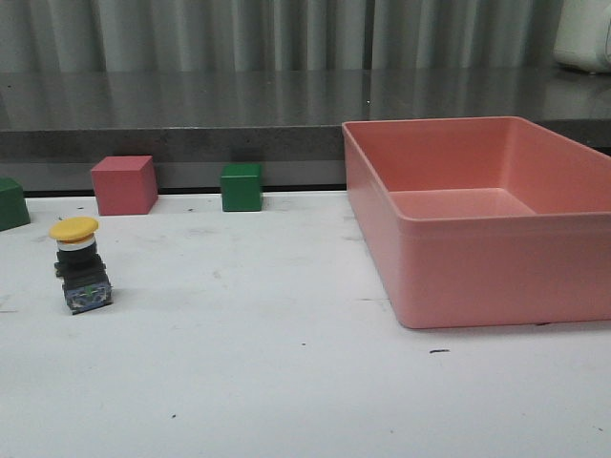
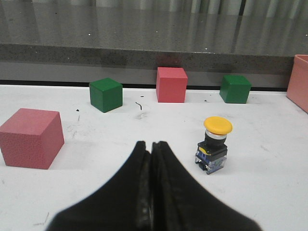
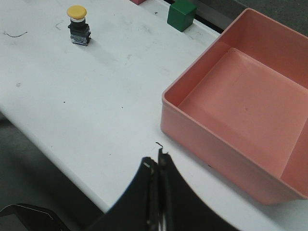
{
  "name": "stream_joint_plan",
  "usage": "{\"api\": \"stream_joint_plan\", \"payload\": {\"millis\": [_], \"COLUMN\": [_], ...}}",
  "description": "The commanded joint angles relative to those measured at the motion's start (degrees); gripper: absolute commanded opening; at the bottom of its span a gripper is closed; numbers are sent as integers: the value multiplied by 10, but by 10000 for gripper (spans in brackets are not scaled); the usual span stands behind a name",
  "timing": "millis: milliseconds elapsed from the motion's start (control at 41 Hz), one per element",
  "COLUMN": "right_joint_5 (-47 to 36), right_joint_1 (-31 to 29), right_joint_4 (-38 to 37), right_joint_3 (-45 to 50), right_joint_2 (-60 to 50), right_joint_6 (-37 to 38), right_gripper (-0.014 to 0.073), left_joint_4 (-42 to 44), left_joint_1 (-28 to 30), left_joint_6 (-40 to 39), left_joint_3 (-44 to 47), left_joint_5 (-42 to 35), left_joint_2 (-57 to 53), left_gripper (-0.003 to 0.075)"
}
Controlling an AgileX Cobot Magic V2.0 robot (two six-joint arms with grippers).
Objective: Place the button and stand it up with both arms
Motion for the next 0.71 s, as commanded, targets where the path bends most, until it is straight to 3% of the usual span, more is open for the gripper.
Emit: {"api": "stream_joint_plan", "payload": {"millis": [0,683], "right_joint_5": [-38,-39], "right_joint_1": [-2,-2], "right_joint_4": [-2,-2], "right_joint_3": [-13,-13], "right_joint_2": [0,0], "right_joint_6": [-2,-2], "right_gripper": [-68,-68], "left_joint_4": [-1,3], "left_joint_1": [1,1], "left_joint_6": [0,-6], "left_joint_3": [10,8], "left_joint_5": [-86,-84], "left_joint_2": [-11,-19], "left_gripper": [-20,-20]}}
